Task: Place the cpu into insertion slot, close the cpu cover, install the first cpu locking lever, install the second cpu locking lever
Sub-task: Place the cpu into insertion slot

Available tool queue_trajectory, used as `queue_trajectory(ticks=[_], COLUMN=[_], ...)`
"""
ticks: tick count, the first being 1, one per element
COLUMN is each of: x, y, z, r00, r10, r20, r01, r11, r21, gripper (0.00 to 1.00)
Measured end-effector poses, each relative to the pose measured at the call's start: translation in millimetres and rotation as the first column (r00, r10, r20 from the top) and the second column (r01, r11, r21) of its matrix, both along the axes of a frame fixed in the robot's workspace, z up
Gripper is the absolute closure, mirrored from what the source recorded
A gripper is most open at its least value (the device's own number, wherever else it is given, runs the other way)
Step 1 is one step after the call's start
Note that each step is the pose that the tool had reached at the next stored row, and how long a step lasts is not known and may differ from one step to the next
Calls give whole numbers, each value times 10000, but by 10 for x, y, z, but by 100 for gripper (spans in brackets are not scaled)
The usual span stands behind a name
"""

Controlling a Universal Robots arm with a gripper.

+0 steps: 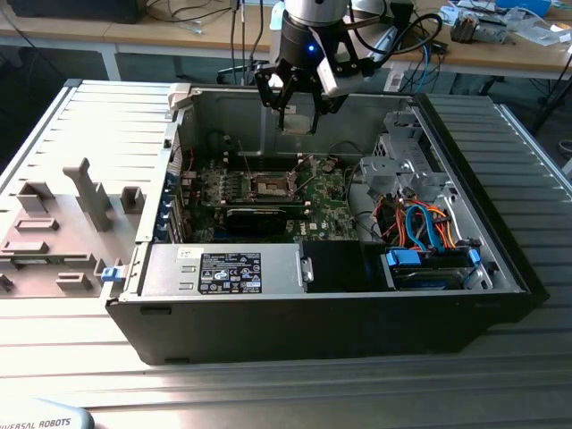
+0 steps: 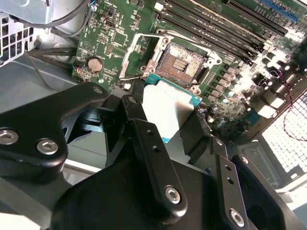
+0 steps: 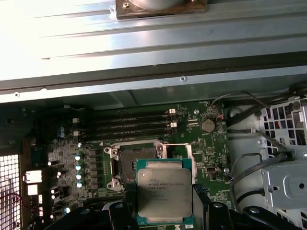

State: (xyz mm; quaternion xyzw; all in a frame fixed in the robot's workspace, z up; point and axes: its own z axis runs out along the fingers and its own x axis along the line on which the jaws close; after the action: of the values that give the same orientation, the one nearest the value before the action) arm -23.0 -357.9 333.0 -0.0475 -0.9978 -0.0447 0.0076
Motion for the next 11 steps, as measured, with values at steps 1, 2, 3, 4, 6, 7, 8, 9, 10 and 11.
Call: queue_trajectory(ticks=[1, 2, 3, 4, 6, 7, 8, 9, 10, 11], x=[0, 0, 0, 0, 0, 0, 0, 0, 0, 0], y=[0, 0, 0, 0, 0, 0, 0, 0, 0, 0], z=[0, 0, 0, 0, 0, 0, 0, 0, 0, 0], r00=[10000, 10000, 10000, 10000, 9999, 9999, 9998, 9998, 9997, 9997], r10=[-30, -51, -73, -95, -135, -171, -188, -208, -229, -249], r20=[0, 1, 0, 0, 0, 0, 0, 0, 0, 0], r01=[30, 51, 73, 95, 135, 171, 188, 208, 229, 249], r11=[10000, 10000, 10000, 10000, 9999, 9999, 9998, 9998, 9997, 9997], r21=[0, 0, 0, 0, 0, 1, 0, 0, 0, 0], gripper=[46, 46, 46, 46, 46, 46, 46, 46, 46, 46])
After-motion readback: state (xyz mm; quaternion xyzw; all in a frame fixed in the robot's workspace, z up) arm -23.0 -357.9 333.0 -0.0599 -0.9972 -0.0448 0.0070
